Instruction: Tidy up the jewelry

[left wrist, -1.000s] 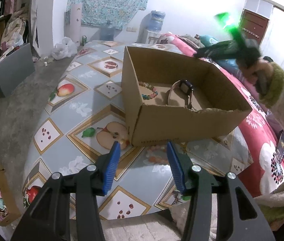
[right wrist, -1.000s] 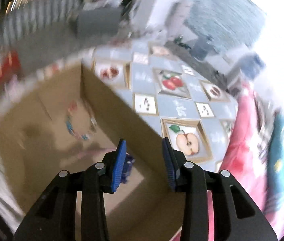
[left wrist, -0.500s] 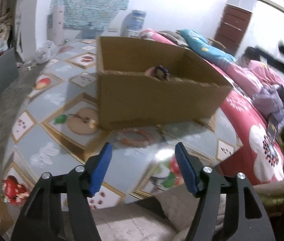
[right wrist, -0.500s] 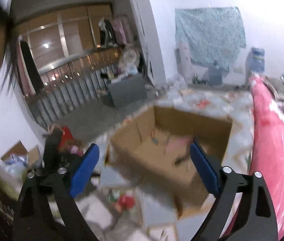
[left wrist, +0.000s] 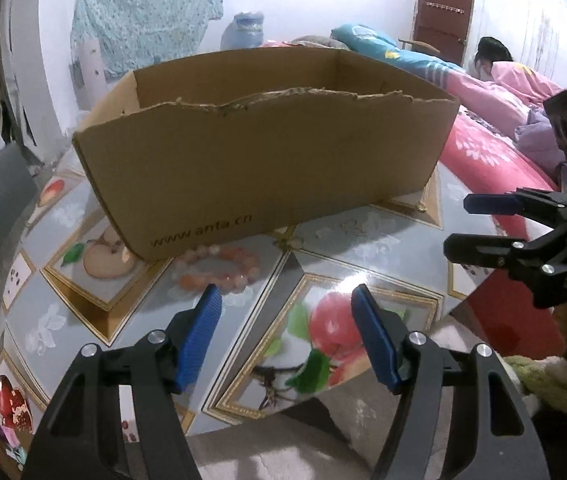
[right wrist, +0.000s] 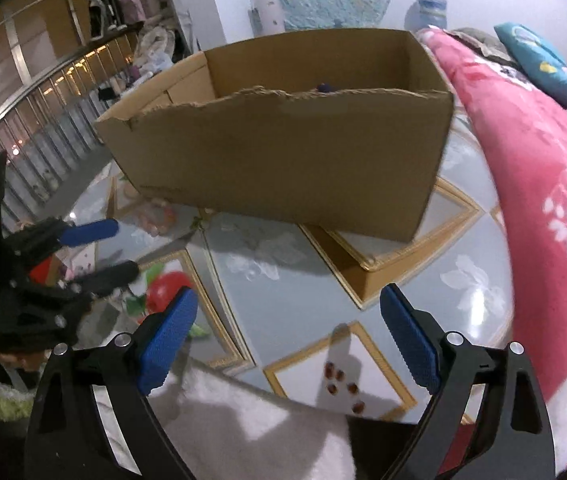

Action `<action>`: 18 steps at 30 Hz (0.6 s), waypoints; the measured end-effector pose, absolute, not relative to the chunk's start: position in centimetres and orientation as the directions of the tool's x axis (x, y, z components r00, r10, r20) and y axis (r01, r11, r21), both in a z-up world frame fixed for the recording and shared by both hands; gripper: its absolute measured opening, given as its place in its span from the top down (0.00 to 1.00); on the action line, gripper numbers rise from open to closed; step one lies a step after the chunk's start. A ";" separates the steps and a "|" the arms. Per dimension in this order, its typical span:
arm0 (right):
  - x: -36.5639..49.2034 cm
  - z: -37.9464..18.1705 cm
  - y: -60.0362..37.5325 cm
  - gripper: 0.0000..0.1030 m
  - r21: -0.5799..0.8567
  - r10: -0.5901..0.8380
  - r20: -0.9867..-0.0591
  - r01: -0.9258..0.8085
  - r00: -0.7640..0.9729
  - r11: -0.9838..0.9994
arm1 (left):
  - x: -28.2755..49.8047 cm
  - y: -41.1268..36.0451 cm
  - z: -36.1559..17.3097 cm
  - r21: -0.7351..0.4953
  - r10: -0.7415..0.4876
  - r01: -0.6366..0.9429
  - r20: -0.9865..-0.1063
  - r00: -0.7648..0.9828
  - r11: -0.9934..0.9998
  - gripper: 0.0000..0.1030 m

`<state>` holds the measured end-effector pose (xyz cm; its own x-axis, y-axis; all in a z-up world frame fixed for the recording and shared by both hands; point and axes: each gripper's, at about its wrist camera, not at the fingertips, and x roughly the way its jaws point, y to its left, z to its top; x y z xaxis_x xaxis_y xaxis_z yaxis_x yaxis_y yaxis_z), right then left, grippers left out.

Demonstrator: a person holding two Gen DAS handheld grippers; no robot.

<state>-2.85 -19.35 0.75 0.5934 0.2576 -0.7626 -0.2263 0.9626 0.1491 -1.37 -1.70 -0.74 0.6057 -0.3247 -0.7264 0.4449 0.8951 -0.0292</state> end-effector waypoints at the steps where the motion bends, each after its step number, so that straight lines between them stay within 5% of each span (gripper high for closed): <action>1: -2.6 0.4 -19.2 0.20 0.149 0.257 -0.761 -0.224 0.596 0.963 | -1.3 -1.9 -0.9 -0.018 -0.311 0.436 -0.726 0.613 0.900 0.37; 10: -1.6 -1.0 -19.0 0.55 0.175 0.274 -0.734 -0.216 0.622 0.960 | -0.6 -2.2 -1.4 0.016 -0.273 0.406 -0.716 0.643 0.914 0.49; 18: 0.3 1.8 -20.7 0.60 0.259 0.320 -0.630 -0.198 0.708 0.946 | 1.7 -1.5 0.5 0.011 -0.278 0.375 -0.651 0.707 0.927 0.56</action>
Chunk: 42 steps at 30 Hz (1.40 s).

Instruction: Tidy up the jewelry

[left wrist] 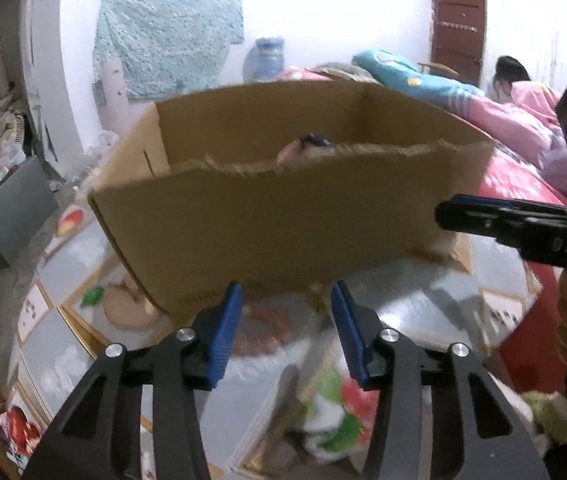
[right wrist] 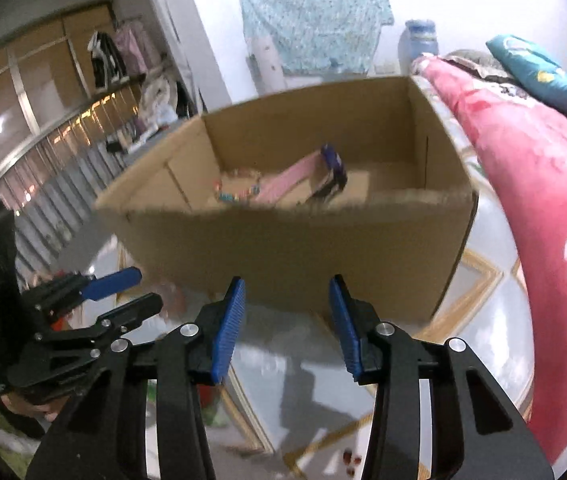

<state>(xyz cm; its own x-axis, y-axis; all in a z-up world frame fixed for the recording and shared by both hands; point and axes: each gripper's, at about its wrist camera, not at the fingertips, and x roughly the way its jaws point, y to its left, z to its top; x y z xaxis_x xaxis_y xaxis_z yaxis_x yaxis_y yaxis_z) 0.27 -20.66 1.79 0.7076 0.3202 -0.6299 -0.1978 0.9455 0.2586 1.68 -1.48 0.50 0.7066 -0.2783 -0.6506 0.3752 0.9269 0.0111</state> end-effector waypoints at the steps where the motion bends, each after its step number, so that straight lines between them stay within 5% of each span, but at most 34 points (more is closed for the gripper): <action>1: 0.7 1.9 -20.9 0.60 0.274 0.329 -0.626 -0.195 0.707 0.942 | 2.2 -1.4 0.7 0.013 -0.272 0.366 -0.643 0.716 0.931 0.56; 10: 3.3 1.7 -21.2 0.61 0.345 0.354 -0.618 -0.162 0.702 0.924 | 5.4 0.5 1.8 -0.094 -0.307 0.319 -0.616 0.726 0.943 0.58; 17: -0.1 1.7 -20.7 0.22 0.174 0.230 -0.686 -0.151 0.690 0.973 | 2.4 -0.8 1.5 -0.083 -0.354 0.404 -0.658 0.664 0.911 0.58; 23: -2.1 -0.8 -20.4 0.08 0.014 0.102 -0.787 -0.147 0.608 0.989 | 0.1 -2.3 0.1 -0.033 -0.337 0.441 -0.696 0.634 0.897 0.57; 29: -1.8 -3.4 -19.0 0.08 -0.122 -0.012 -0.852 -0.177 0.524 0.977 | 0.0 -3.0 -0.5 -0.040 -0.341 0.446 -0.707 0.620 0.894 0.57; 42: -1.9 -3.5 -20.4 0.08 -0.062 0.063 -0.853 -0.220 0.519 0.973 | 0.5 -2.5 -0.9 -0.036 -0.321 0.429 -0.720 0.615 0.903 0.57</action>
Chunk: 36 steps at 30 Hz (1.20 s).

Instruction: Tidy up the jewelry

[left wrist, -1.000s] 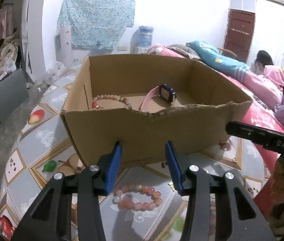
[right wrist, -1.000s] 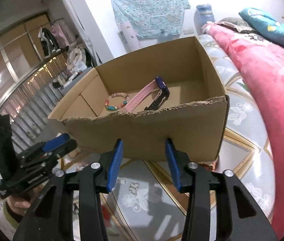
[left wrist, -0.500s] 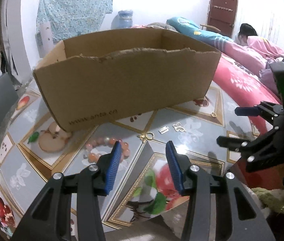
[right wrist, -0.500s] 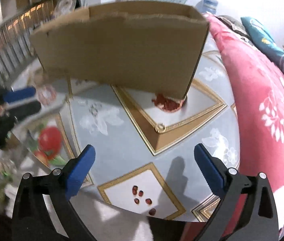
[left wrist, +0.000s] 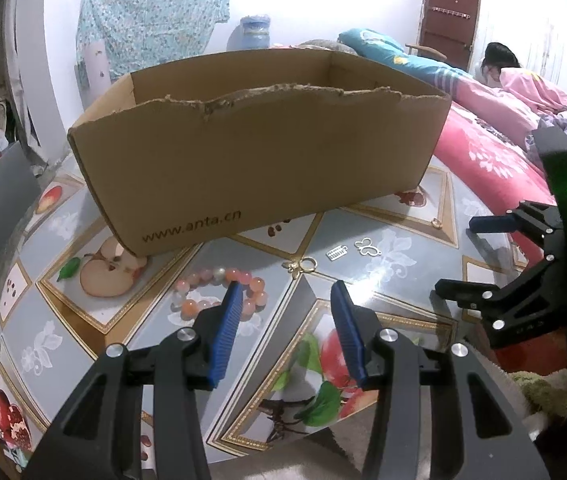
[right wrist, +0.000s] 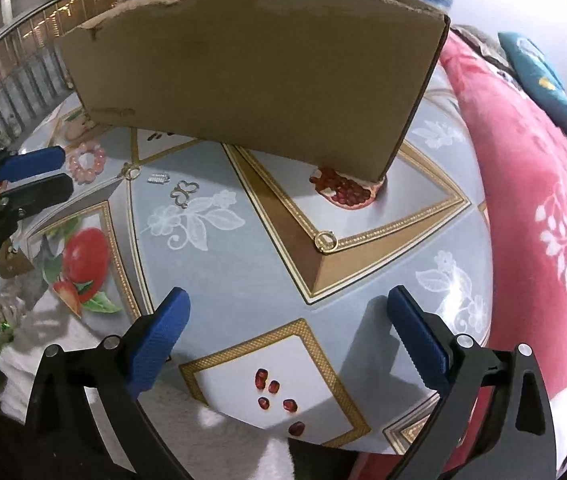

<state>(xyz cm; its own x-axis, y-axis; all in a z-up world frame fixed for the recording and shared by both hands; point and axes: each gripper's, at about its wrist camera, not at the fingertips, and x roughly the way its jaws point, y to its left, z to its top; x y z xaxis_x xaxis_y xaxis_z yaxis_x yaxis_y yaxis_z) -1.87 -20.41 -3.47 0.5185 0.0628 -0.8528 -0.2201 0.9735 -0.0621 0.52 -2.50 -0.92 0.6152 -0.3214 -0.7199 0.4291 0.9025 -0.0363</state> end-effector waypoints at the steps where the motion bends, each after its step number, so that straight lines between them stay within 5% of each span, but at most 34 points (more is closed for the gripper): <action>1: -2.2 -3.3 -20.3 0.08 -0.050 0.072 -0.853 -0.220 0.516 0.974 | 0.5 -2.5 -0.9 -0.040 -0.326 0.432 -0.719 0.614 0.901 0.57; 11: -2.7 -0.6 -21.1 0.11 0.067 0.181 -0.769 -0.205 0.613 0.976 | 0.9 -3.2 -1.0 -0.167 -0.451 0.491 -0.708 0.543 0.855 0.57; 22: -1.9 -0.5 -21.4 0.19 0.161 0.257 -0.749 -0.209 0.611 0.965 | 3.4 -1.1 -2.8 -0.160 -0.364 0.382 -0.751 0.551 0.910 0.57; 28: -1.7 -1.2 -21.6 0.33 0.202 0.286 -0.751 -0.206 0.595 0.957 | 4.0 0.0 -2.6 -0.132 -0.318 0.341 -0.752 0.577 0.931 0.57; 33: -2.0 -1.5 -21.4 0.51 0.234 0.326 -0.738 -0.228 0.591 0.945 | 3.1 -2.5 -1.8 -0.113 -0.375 0.439 -0.728 0.574 0.892 0.57; 36: -2.0 -1.7 -21.1 0.53 0.240 0.335 -0.740 -0.237 0.584 0.941 | 2.9 -4.3 -1.9 -0.052 -0.365 0.487 -0.732 0.575 0.872 0.57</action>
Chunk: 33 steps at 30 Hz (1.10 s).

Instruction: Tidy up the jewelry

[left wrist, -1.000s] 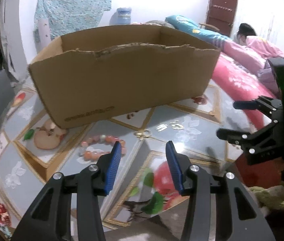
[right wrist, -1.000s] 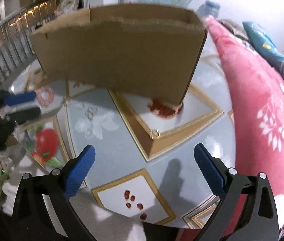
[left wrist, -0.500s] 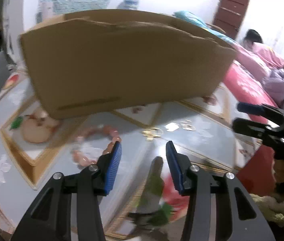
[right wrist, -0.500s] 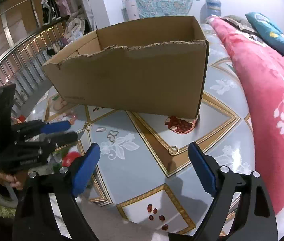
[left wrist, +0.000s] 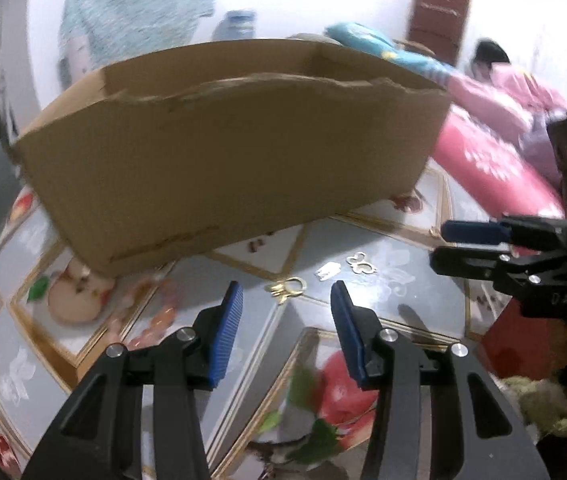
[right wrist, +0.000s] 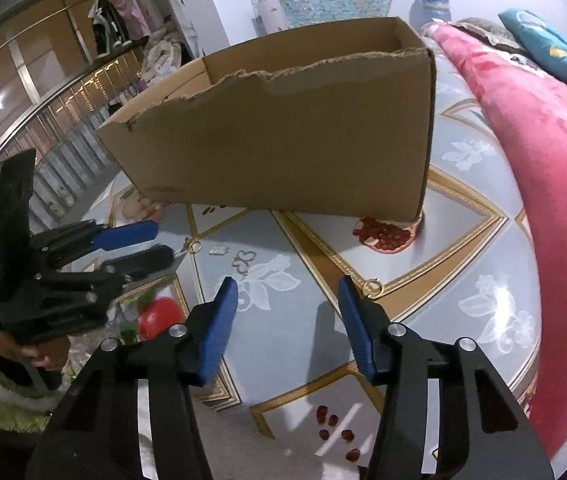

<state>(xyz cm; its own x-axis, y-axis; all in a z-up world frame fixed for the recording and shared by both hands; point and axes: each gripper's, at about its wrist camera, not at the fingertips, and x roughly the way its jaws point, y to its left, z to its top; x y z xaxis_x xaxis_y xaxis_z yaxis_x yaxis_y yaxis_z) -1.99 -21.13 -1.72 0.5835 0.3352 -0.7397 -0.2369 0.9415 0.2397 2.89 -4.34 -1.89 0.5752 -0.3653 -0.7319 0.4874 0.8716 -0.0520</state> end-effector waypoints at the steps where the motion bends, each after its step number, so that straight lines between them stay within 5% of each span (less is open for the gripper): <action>1: -2.0 -1.8 -21.1 0.53 0.241 0.336 -0.740 -0.237 0.582 0.941 | 2.9 -4.8 -2.1 -0.020 -0.348 0.495 -0.737 0.580 0.868 0.57; 10: -1.9 -2.0 -20.9 0.55 0.260 0.360 -0.735 -0.251 0.575 0.932 | 4.2 -5.2 -3.1 0.028 -0.313 0.517 -0.768 0.559 0.856 0.70; 18: -1.7 -2.2 -21.1 0.56 0.271 0.362 -0.732 -0.241 0.577 0.932 | 4.5 -5.7 -3.1 0.036 -0.331 0.551 -0.766 0.551 0.834 0.94; 33: -1.9 -1.8 -21.4 0.56 0.275 0.361 -0.725 -0.234 0.586 0.932 | 2.6 -6.2 -2.9 -0.033 -0.372 0.540 -0.761 0.532 0.841 1.00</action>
